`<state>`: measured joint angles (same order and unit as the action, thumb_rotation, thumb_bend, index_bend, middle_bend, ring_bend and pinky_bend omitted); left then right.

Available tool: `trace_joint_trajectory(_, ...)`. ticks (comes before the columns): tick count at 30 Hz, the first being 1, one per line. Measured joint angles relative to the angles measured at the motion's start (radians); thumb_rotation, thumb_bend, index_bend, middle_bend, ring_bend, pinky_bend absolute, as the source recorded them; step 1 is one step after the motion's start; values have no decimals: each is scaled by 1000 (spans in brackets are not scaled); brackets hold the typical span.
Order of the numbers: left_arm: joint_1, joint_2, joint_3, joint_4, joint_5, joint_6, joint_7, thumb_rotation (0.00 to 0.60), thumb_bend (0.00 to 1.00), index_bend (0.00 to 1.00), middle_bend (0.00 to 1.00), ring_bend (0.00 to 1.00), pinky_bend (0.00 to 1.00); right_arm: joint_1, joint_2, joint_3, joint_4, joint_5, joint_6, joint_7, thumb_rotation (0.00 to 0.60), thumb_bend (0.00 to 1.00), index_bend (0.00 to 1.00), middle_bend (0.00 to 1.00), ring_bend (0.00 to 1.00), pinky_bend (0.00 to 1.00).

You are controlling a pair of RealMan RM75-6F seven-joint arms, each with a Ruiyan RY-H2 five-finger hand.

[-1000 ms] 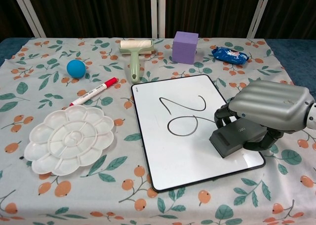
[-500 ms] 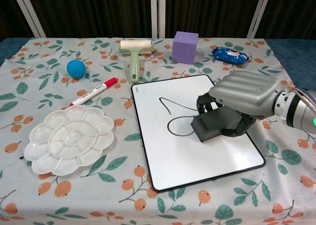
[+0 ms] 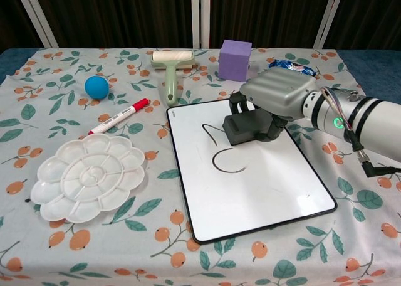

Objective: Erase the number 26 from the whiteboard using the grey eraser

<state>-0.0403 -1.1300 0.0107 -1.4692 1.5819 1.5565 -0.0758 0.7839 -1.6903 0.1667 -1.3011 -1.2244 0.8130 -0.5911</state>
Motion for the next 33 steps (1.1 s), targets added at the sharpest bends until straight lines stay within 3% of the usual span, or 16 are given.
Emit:
trace_joint_trajectory(9, 3, 10, -1, -9, 1, 5, 5, 600, 0, 32, 47, 44, 176, 70, -84, 49, 136, 68, -12, 6, 600, 284, 789, 666, 610, 716)
trace_joint_trajectory(18, 4, 9, 1, -14, 4, 2, 11, 600, 0, 32, 47, 44, 175, 104, -109, 53, 192, 107, -33, 11, 600, 290, 789, 667, 610, 716)
trace_joint_trajectory(25, 6, 10, 0, -14, 1, 2, 11, 600, 0, 32, 47, 44, 175, 95, -76, 14, 113, 73, -22, 17, 600, 289, 789, 667, 610, 716)
trace_joint_trajectory(33, 0, 5, 2, -15, 6, -8, 14, 600, 0, 32, 47, 44, 176, 51, 42, -85, -92, 21, -1, 1, 600, 289, 790, 670, 610, 716)
